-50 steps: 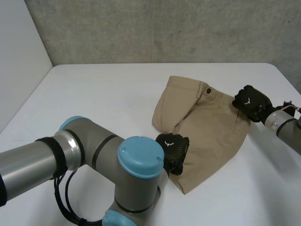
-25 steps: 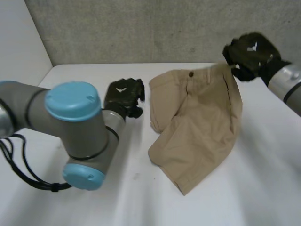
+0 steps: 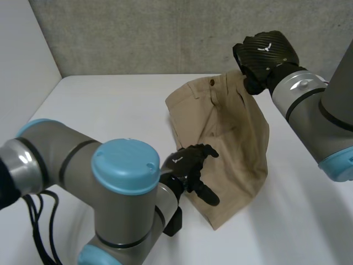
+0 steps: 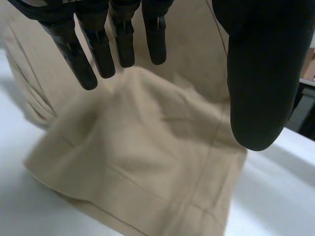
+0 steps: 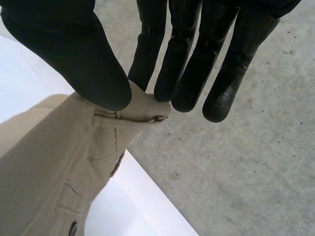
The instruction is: Fold the shorts.
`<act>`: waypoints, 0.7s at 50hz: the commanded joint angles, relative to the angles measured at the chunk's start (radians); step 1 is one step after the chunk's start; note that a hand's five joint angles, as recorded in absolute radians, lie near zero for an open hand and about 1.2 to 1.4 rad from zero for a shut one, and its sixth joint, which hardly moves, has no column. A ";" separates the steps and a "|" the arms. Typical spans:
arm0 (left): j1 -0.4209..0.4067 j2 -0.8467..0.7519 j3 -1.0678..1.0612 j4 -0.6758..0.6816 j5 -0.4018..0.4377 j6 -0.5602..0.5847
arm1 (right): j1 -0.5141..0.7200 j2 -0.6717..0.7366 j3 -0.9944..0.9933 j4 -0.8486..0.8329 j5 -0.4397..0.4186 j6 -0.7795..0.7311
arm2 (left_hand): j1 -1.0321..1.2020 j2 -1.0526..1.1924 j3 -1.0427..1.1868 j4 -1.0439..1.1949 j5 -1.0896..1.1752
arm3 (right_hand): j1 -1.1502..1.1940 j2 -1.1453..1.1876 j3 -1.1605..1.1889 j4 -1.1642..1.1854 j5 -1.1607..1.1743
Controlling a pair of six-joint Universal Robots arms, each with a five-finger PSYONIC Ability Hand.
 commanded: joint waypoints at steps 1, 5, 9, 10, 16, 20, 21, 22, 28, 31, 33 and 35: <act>-0.006 -0.092 0.045 -0.013 0.021 -0.053 | 0.020 -0.012 -0.004 -0.003 0.020 0.051 | -0.009 0.007 0.002 0.010 0.015 | 0.449 0.224 0.217 0.204 0.246; -0.015 -0.122 0.051 -0.010 0.019 -0.053 | 0.020 -0.046 -0.004 -0.002 0.019 0.105 | -0.006 0.010 0.005 0.012 0.017 | 0.449 0.224 0.217 0.204 0.246; -0.015 -0.139 0.058 -0.010 0.018 -0.065 | 0.020 -0.073 -0.004 -0.002 0.019 0.128 | -0.001 0.016 0.011 0.018 0.023 | 0.449 0.224 0.217 0.204 0.246; -0.015 -0.141 0.058 -0.010 0.018 -0.070 | 0.021 -0.076 -0.004 -0.002 0.017 0.131 | 0.002 0.019 0.014 0.021 0.026 | 0.449 0.224 0.217 0.204 0.246; -0.026 -0.150 0.062 -0.007 0.018 -0.088 | 0.040 -0.110 -0.030 -0.003 0.022 0.166 | 0.002 0.019 0.014 0.021 0.026 | 0.449 0.224 0.217 0.204 0.246; -0.044 -0.164 0.070 -0.004 0.012 -0.082 | 0.048 -0.136 -0.040 -0.003 0.022 0.177 | 0.008 0.025 0.020 0.027 0.032 | 0.449 0.224 0.217 0.204 0.246; -0.045 -0.171 0.074 -0.004 0.009 -0.081 | 0.049 -0.144 -0.040 -0.002 0.023 0.177 | 0.017 0.033 0.028 0.036 0.041 | 0.449 0.224 0.217 0.204 0.246; -0.047 -0.175 0.076 -0.004 0.006 -0.081 | 0.051 -0.146 -0.038 -0.002 0.023 0.177 | 0.023 0.039 0.034 0.042 0.047 | 0.449 0.224 0.217 0.204 0.246; -0.067 -0.193 0.084 -0.003 -0.033 -0.079 | 0.060 -0.150 -0.038 -0.002 0.023 0.180 | 0.163 0.180 0.175 0.182 0.187 | 0.449 0.224 0.217 0.204 0.246; -0.072 -0.199 0.087 -0.003 -0.057 -0.078 | 0.063 -0.152 -0.038 -0.003 0.025 0.180 | 0.605 0.622 0.617 0.624 0.629 | 0.449 0.224 0.217 0.204 0.246; -0.073 -0.198 0.087 -0.001 -0.082 -0.075 | 0.061 -0.153 -0.038 -0.005 0.025 0.178 | 1.025 1.042 1.037 1.044 1.049 | 0.449 0.224 0.217 0.204 0.246; -0.073 -0.193 0.087 -0.001 -0.106 -0.072 | 0.052 -0.153 -0.038 -0.006 0.026 0.175 | 1.027 1.043 1.038 1.046 1.051 | 0.449 0.224 0.217 0.204 0.246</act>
